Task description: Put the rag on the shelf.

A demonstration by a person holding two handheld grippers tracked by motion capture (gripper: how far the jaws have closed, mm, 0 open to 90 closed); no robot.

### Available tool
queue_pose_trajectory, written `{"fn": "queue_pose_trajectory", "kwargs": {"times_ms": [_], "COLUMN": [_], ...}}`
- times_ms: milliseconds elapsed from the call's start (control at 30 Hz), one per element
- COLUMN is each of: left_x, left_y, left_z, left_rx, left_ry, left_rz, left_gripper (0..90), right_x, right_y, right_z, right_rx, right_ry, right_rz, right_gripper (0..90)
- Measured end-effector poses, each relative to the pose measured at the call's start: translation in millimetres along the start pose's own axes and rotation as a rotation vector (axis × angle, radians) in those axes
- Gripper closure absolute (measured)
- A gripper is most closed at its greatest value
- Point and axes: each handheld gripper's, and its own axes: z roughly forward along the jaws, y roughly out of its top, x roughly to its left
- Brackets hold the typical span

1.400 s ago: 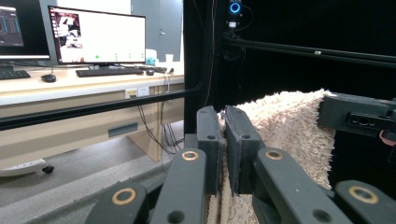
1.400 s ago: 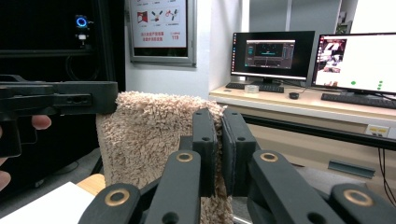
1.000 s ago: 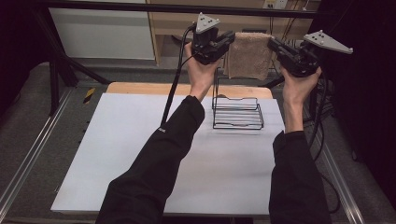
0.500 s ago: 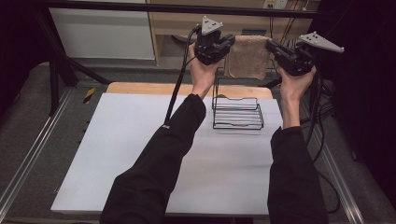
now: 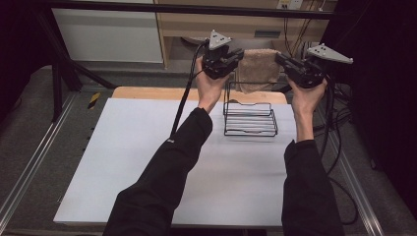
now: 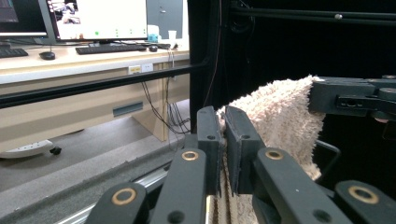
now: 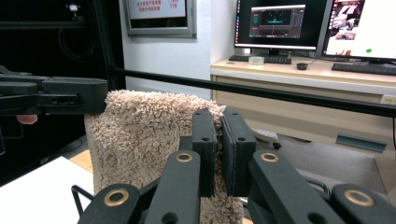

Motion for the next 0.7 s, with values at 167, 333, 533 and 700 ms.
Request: {"fn": "queue_pose_trajectory", "kwargs": {"times_ms": [167, 333, 533, 700], "left_x": [-2.5, -5.9, -10.1, -14.6], "left_y": [-8.1, -12.9, -12.4, -14.2], "left_z": [-1.8, -3.7, -6.5, -9.1], "left_rx": [0.010, 0.015, 0.008, 0.017], "left_ry": [-0.017, -0.028, -0.048, -0.067], "left_rz": [0.006, 0.018, 0.015, 0.031], "left_gripper": [84.4, 84.4, 84.3, 84.3], "right_x": [0.4, 0.4, 0.2, -0.3], "right_y": [-6.5, -11.4, -13.8, -16.2], "right_z": [-2.3, -7.5, -13.7, -19.4], "right_rx": [0.024, 0.027, 0.018, 0.015], "right_ry": [0.001, 0.002, 0.008, 0.014], "right_rz": [-0.004, -0.009, -0.006, -0.004], "right_gripper": [84.9, 84.9, 84.6, 84.2]}}
